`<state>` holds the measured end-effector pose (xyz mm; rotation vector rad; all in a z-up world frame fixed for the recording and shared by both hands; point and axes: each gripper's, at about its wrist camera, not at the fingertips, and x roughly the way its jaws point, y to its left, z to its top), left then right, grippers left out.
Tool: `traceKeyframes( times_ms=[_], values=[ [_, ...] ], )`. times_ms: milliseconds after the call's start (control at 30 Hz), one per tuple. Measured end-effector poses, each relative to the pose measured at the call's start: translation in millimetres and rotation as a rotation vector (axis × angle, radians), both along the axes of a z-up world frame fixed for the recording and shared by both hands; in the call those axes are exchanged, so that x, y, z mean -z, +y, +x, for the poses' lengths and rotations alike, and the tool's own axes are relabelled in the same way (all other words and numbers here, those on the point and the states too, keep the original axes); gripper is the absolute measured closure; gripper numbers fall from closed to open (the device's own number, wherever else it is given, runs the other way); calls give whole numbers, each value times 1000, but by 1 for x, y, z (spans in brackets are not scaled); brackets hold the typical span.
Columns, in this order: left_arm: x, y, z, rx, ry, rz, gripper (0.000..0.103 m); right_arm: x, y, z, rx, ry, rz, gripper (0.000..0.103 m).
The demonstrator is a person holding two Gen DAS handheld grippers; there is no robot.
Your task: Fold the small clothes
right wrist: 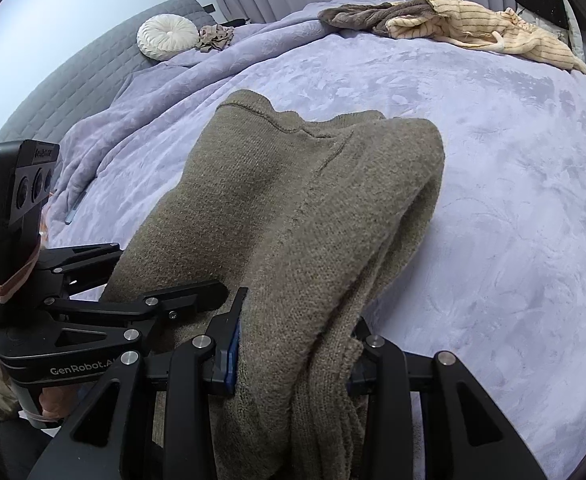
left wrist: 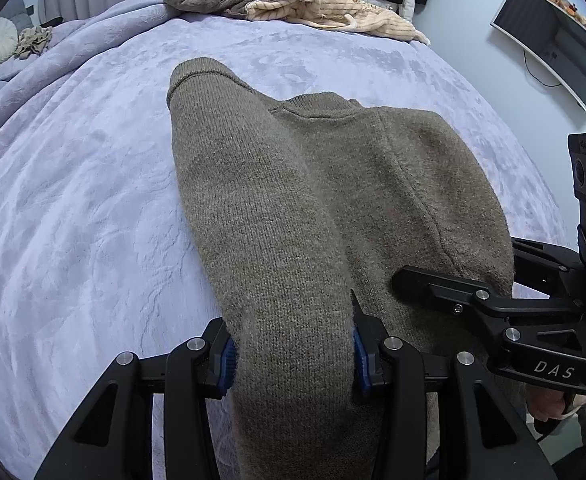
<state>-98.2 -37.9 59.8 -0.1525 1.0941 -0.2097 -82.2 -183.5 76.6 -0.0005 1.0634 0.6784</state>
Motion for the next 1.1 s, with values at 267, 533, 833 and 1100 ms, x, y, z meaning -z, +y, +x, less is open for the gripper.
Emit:
traceKeyframes(
  times_ms=[267,533,833,1100],
  values=[
    [15,10,-3,-3,1,-8,33,28,-24,15,29,93,102,53],
    [-8,39,1,-58,-32,-34,23,12,-62,20,146,80,226,43],
    [9,47,79,-134,49,81,23,-12,-33,73,36,67,275,43],
    [35,38,89,-105,100,134,23,34,-27,111,64,135,149,44]
  ],
)
